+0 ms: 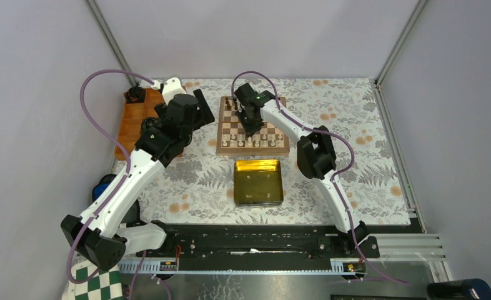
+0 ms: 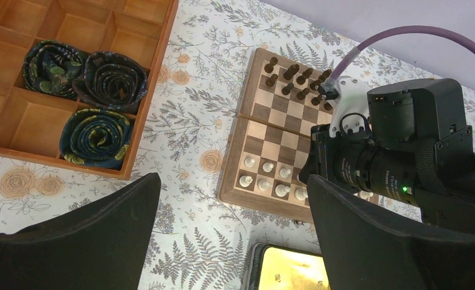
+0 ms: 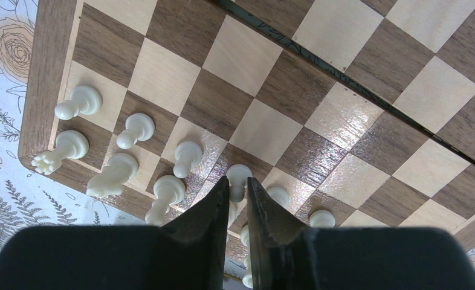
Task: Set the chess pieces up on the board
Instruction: Place the chess piece on the chessboard.
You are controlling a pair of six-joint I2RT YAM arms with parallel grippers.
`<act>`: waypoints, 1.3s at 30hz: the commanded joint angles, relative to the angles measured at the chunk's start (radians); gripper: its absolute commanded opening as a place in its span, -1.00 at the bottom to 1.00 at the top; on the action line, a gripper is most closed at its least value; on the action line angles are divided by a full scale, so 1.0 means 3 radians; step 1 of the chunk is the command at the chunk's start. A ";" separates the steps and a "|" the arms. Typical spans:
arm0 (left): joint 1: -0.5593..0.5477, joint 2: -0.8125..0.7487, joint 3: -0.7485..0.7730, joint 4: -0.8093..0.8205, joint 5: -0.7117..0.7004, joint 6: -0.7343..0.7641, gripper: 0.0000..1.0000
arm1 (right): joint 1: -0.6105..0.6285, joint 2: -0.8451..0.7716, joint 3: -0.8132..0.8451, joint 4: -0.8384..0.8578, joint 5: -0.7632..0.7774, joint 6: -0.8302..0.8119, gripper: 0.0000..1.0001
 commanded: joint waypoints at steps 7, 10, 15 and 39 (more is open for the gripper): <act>-0.0025 -0.0009 0.0031 0.0181 -0.0019 0.0034 0.98 | -0.0020 -0.0165 0.0150 0.0038 -0.0010 -0.0033 -0.48; -0.0024 -0.0009 0.0025 0.0183 -0.0014 0.0034 0.98 | -0.0020 -0.0170 0.0155 0.0045 -0.0014 -0.0033 -0.46; -0.0025 -0.0015 0.0016 0.0181 -0.0025 0.0034 0.98 | -0.0020 -0.0176 0.0155 0.0057 -0.0019 -0.0033 -0.42; -0.0025 0.0002 0.0045 0.0181 -0.0009 0.0034 0.98 | -0.0020 -0.0274 0.0191 0.0074 0.0024 -0.0061 -0.32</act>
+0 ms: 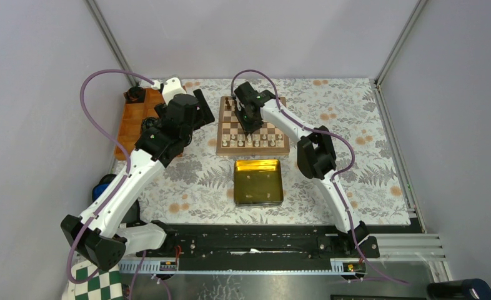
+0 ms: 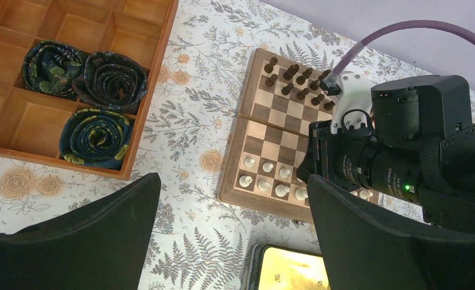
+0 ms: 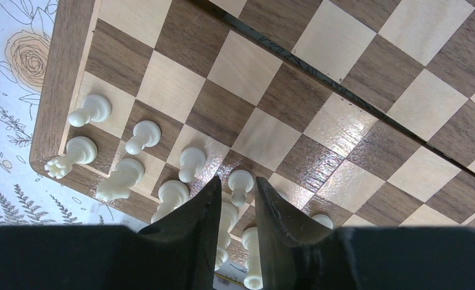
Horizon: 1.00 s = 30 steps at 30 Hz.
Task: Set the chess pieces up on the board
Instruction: Place the chess piece on the chessboard, then reset both arms
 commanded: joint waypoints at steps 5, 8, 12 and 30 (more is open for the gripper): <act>-0.0025 -0.0002 0.0063 0.0166 -0.0050 0.0053 0.98 | -0.0016 -0.0349 0.0154 0.0046 0.0109 -0.0071 -0.31; -0.0025 0.0007 0.0109 0.0136 -0.0107 0.0086 0.98 | -0.0020 -0.0452 0.0136 0.0089 0.0149 -0.0068 -0.30; -0.0025 0.0015 0.0194 0.0103 -0.0204 0.0163 0.98 | -0.0023 -0.0729 0.0014 0.0201 0.0248 -0.0080 -0.27; 0.0041 -0.0009 -0.0429 0.0794 -0.0716 0.0579 0.98 | -0.0620 -0.3382 -0.3383 0.2324 0.1065 -0.0162 0.67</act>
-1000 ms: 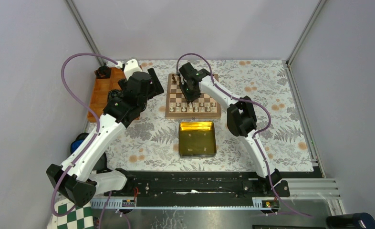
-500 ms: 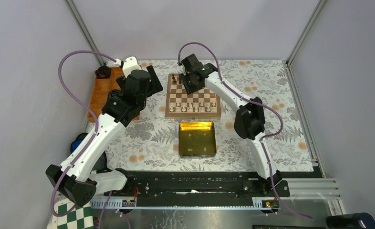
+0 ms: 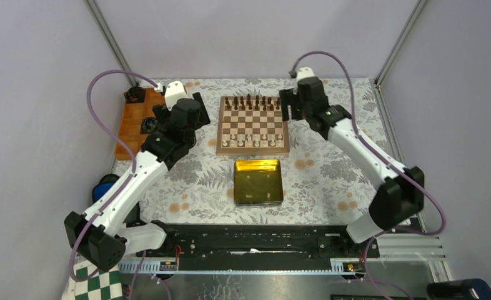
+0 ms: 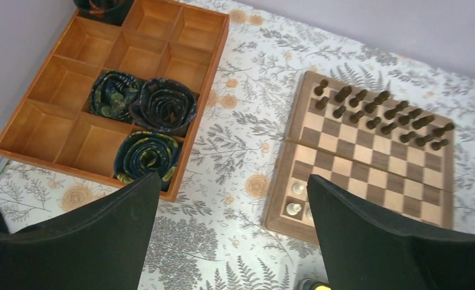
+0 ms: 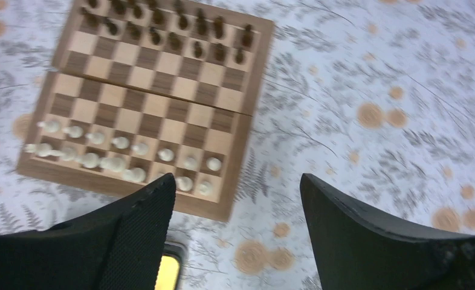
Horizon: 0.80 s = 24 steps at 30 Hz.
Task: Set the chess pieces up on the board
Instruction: Reset both arms
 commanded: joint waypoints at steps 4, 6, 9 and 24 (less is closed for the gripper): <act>0.0112 0.0093 -0.0271 0.0447 -0.0211 0.0190 0.98 | -0.0246 -0.0700 -0.0975 0.0880 0.0567 -0.0037 0.77; 0.0149 0.0130 -0.0349 0.0495 -0.0204 0.0214 0.98 | -0.0270 -0.0780 -0.1162 0.0984 0.0717 -0.0012 0.81; 0.0194 0.0163 -0.0526 0.0674 -0.0195 0.0345 0.98 | -0.0268 -0.0833 -0.1372 0.1107 0.1086 0.0064 0.98; 0.0407 0.0008 -0.1101 0.1379 0.0051 0.0567 0.98 | -0.0269 -0.0965 -0.1731 0.1437 0.1887 0.0139 1.00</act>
